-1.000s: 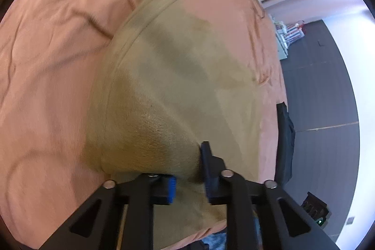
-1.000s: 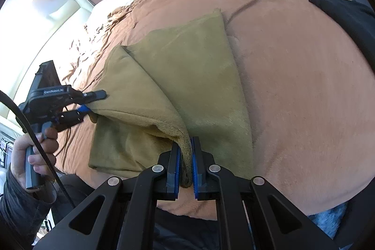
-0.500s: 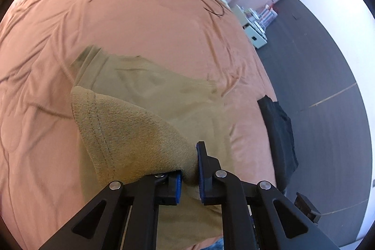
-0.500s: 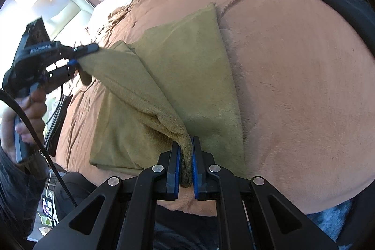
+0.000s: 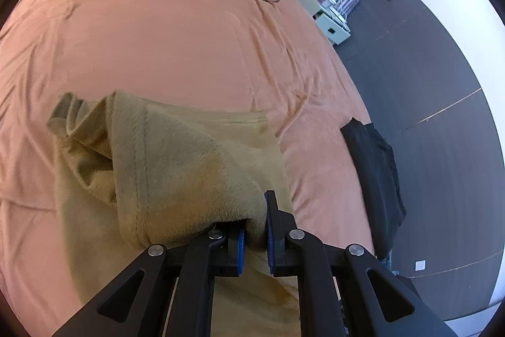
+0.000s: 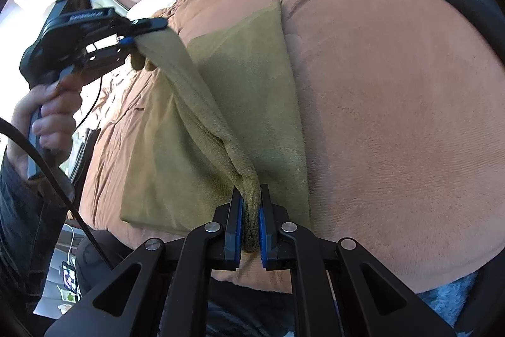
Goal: Fold small clothes
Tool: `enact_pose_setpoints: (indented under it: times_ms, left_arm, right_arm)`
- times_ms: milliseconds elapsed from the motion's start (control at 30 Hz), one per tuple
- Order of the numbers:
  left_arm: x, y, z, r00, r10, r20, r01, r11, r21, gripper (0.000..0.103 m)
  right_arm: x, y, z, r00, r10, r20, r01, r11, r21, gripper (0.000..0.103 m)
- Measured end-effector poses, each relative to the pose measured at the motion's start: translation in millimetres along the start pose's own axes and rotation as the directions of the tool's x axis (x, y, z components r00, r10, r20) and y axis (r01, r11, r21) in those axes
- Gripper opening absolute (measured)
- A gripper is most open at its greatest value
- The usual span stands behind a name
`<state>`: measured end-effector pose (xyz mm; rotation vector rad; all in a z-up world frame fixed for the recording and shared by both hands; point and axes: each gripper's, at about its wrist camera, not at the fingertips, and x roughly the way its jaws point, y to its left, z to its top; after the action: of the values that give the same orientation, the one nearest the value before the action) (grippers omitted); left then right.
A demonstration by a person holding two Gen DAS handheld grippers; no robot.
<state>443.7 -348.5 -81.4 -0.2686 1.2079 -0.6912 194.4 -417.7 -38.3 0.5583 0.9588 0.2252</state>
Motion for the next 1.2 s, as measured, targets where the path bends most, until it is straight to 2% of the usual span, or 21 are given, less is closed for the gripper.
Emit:
enact_pose_setpoints:
  times_ms: [333,467,533,667,733,967,1200]
  left_arm:
    - [52,-7,22,0.998,-0.023,-0.063,0.025,1.000,0.018,0.011]
    - [68,-2,28,0.994,-0.064,-0.087,0.062,0.998,-0.025,0.012]
    - [71,-1,30,0.990,-0.108,-0.085,0.106,0.994,-0.032,0.020]
    - [63,2,30,0.987,-0.157,-0.046,0.156,0.988,-0.019,0.053]
    - [54,4,31,0.986,-0.163,-0.026,0.162,0.987,-0.015,0.060]
    - [26,24,28,0.998,-0.060,-0.019,0.060,0.998,0.016,0.062]
    - [-4,63,10,0.999,0.025,-0.029,-0.025,1.000,-0.001,0.062]
  right_arm:
    - [9,-17,-3,1.000,0.023,-0.007,-0.023,0.999,0.041,0.005]
    - [12,-19,-4,1.000,0.027,-0.012,-0.026,0.998,0.055,0.005]
    - [13,-19,-5,1.000,0.028,-0.012,-0.027,0.998,0.059,0.005]
    - [13,-19,-4,1.000,0.025,-0.014,-0.024,0.998,0.060,0.005]
    - [13,-18,-3,1.000,0.020,-0.015,-0.019,0.998,0.058,0.005]
    - [7,-15,-4,1.000,0.010,-0.001,-0.010,0.998,0.059,0.005]
    - [6,-9,-4,1.000,-0.015,-0.009,0.016,0.999,0.031,0.005]
